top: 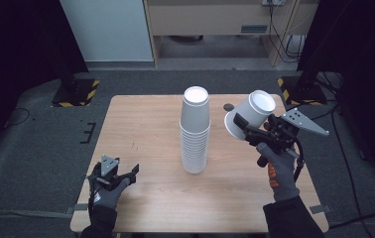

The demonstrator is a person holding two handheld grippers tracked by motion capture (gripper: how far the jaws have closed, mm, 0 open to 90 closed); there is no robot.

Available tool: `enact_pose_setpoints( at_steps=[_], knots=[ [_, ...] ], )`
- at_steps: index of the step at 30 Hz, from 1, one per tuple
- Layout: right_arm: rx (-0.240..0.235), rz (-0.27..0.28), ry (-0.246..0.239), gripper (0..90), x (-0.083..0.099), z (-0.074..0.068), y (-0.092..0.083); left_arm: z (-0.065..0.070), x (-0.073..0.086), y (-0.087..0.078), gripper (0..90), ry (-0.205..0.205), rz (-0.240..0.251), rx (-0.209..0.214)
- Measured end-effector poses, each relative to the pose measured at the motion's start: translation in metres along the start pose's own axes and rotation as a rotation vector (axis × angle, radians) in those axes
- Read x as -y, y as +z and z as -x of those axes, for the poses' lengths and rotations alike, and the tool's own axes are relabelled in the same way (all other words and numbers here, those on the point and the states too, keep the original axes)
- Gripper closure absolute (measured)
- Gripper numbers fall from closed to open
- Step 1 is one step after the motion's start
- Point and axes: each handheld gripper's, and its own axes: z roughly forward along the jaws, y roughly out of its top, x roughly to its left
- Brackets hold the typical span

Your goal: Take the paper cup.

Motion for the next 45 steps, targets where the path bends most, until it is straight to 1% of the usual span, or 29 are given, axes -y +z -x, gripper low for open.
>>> enact_pose_setpoints(
  at_steps=[13,25,27,32,38,39,42,45],
  knots=[
    [0.029,-0.037,0.063,16.0,0.035,0.02,-0.015,0.002,-0.001,0.0,18.4,0.003,0.007,0.006],
    [0.033,-0.075,0.125,16.0,0.066,0.032,-0.026,0.007,-0.002,-0.001,18.6,0.009,0.017,0.024],
    [0.037,-0.09,0.135,16.0,0.07,0.034,-0.026,0.009,-0.002,-0.001,18.7,0.013,0.023,0.03],
    [0.044,-0.099,0.149,16.0,0.077,0.036,-0.028,0.013,-0.004,-0.002,18.7,0.02,0.03,0.047],
    [0.045,-0.096,0.181,15.9,0.082,0.04,-0.032,0.017,-0.005,-0.003,18.8,0.03,0.038,0.062],
    [0.046,-0.095,0.188,15.9,0.083,0.041,-0.033,0.018,-0.006,-0.003,18.8,0.025,0.045,0.066],
    [0.046,-0.089,0.222,15.9,0.086,0.045,-0.036,0.021,-0.007,-0.003,18.9,0.032,0.05,0.076],
    [0.053,-0.092,0.241,15.9,0.087,0.048,-0.038,0.025,-0.008,-0.004,18.9,0.044,0.053,0.087]
  ],
)
